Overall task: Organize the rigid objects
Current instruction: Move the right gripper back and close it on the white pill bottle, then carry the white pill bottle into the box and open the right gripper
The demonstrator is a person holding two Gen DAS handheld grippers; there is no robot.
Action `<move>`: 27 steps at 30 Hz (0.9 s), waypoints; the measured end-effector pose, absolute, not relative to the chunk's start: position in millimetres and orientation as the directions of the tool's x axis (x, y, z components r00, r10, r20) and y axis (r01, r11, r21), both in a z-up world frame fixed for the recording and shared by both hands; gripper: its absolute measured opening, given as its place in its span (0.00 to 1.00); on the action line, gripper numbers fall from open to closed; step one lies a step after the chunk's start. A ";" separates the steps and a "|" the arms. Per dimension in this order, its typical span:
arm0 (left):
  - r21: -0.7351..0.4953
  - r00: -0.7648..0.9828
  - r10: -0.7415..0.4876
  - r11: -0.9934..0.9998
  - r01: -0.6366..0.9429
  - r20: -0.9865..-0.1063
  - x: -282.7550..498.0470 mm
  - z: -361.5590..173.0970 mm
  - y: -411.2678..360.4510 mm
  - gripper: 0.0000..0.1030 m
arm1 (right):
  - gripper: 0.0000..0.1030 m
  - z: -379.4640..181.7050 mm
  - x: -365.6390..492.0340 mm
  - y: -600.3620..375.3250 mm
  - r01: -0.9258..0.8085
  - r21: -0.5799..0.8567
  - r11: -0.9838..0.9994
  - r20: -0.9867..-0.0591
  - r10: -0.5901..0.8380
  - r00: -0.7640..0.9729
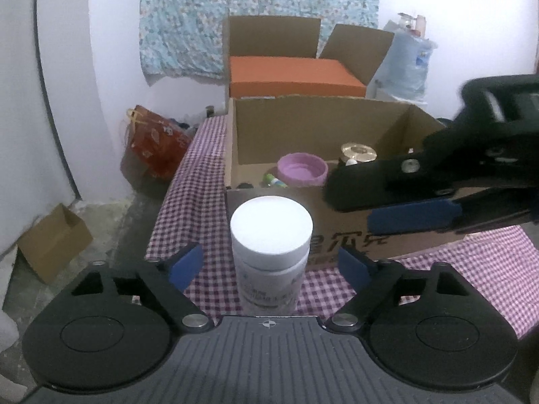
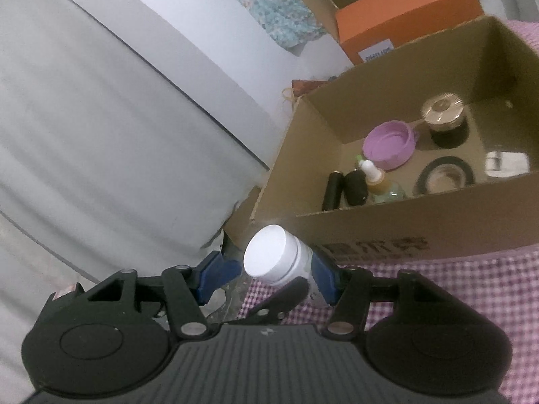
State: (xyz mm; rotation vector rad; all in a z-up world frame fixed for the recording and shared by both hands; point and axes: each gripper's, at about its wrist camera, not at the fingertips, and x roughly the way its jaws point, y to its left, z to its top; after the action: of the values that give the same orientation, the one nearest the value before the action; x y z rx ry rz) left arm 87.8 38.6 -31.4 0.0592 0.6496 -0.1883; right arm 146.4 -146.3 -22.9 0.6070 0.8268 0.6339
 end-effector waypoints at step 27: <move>0.017 0.763 -0.150 0.978 0.206 -0.628 78.7 -28.5 27.7 0.51 | 0.33 -40.2 161.2 -131.7 -0.229 0.731 0.643 -0.488 0.727 0.483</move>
State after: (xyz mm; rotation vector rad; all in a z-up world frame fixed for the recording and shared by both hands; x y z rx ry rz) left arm 78.7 27.7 -28.5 0.0862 0.6755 -0.1935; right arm 161.2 -131.7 -40.2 0.6451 0.8841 0.6338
